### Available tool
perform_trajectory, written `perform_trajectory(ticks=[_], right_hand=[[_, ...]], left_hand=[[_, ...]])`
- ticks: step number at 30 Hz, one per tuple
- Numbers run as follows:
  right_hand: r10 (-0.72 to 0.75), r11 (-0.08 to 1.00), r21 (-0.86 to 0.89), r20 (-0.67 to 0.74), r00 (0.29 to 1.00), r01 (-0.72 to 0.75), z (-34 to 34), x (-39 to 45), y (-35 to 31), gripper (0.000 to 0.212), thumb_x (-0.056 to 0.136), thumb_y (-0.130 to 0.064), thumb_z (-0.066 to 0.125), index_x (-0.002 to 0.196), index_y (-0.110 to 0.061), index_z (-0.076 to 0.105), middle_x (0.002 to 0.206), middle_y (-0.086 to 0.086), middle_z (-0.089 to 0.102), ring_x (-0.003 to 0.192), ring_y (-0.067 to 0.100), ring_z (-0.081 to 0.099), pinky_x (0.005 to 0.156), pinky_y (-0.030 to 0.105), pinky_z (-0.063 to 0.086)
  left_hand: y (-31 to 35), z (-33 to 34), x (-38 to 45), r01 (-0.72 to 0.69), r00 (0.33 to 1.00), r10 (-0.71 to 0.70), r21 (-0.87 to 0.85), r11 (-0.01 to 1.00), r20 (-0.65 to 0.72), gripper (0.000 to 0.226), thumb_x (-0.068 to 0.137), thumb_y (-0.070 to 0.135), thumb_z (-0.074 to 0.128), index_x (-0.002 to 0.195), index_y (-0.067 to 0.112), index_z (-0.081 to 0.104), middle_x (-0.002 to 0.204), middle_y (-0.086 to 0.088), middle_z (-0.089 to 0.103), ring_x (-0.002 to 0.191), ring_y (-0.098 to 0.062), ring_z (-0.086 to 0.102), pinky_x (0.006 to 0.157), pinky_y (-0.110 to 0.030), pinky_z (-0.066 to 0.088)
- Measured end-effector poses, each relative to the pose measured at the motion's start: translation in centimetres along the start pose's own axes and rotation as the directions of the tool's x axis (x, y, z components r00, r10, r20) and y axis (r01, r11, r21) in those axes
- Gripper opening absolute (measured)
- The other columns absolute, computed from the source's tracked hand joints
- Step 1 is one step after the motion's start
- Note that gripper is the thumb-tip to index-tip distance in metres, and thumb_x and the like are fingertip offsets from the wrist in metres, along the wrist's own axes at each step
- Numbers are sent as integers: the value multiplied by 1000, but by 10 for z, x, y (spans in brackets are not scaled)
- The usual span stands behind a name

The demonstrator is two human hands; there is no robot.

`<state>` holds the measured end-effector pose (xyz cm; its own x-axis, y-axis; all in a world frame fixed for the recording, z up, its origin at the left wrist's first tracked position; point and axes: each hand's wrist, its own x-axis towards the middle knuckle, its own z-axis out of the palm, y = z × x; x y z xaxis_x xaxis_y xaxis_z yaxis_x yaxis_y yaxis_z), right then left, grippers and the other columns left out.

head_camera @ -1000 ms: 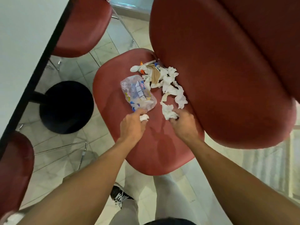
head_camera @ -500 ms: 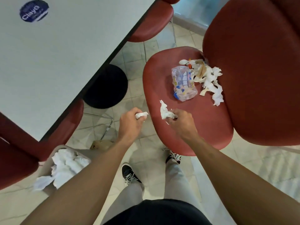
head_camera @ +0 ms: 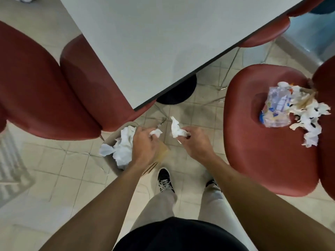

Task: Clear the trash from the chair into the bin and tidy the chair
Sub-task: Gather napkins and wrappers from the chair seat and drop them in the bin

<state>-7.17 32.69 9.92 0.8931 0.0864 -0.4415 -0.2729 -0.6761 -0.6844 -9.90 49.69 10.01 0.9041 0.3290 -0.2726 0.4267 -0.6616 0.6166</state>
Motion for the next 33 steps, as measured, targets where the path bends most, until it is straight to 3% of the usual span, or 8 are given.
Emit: perform_trajectory(ticks=[3,5,11,16,21,25,29,33], right_hand=[[-51,997,-54,47,998,54,32,2,-24,25,86,-24,66,111,-19,69,95,1,71,77,15,64,63,26,45],[-92,992,-81,84,992,99,55,4,-38,25,86,-23,66,110,-19,69,96,1,70,81,17,64,67,26,45],[-171,976,-113,150,974,188,110,2,-62,36,86,-20,67,122,-16,63,120,6,64,99,24,62,85,28,48],[-256,952,-116,208,944,284,149,3,-62,40,83,-18,65,122,-14,63,116,10,65,91,27,65,84,36,51],[-64,928,-316,385,921,197,168,11,-57,58,85,-19,62,140,-23,45,136,7,46,118,23,52,96,33,46],[-39,928,-326,401,915,182,166,13,-54,65,85,-14,61,144,-25,40,143,7,40,122,22,50,94,31,45],[-30,944,-295,360,933,145,152,14,-52,60,85,-14,61,141,-25,45,140,5,42,118,22,53,92,29,44],[-40,963,-242,302,952,117,125,15,-48,52,82,-11,58,130,-28,54,120,7,48,94,23,58,81,32,52]], left_hand=[[-40,-18,-1,70,997,-71,-5,998,-37,33,86,7,55,117,13,66,115,-11,60,103,-25,57,91,-25,40],[-65,-29,-2,126,990,-128,-38,991,-59,31,85,8,56,114,14,64,111,-10,64,99,-25,60,87,-29,45],[-114,-45,-4,266,957,-268,-31,963,-111,14,86,16,65,92,15,52,82,1,59,73,-19,54,67,-27,40],[-151,-41,1,319,940,-327,-85,944,-96,13,85,17,69,82,13,57,80,-2,63,76,-24,60,69,-27,44],[-168,-36,1,332,943,-333,-51,942,1,18,86,20,67,103,13,68,106,-5,69,98,-24,63,85,-30,49],[-163,-41,1,329,943,-329,-25,944,-41,18,85,18,65,103,16,69,112,-2,66,102,-22,61,85,-31,49],[-149,-43,4,275,959,-272,26,961,-82,18,86,16,61,102,16,68,115,-1,62,103,-21,59,79,-27,44],[-120,-38,11,152,987,-148,66,986,-63,19,85,18,62,103,16,68,115,-2,63,103,-21,59,80,-31,48]])
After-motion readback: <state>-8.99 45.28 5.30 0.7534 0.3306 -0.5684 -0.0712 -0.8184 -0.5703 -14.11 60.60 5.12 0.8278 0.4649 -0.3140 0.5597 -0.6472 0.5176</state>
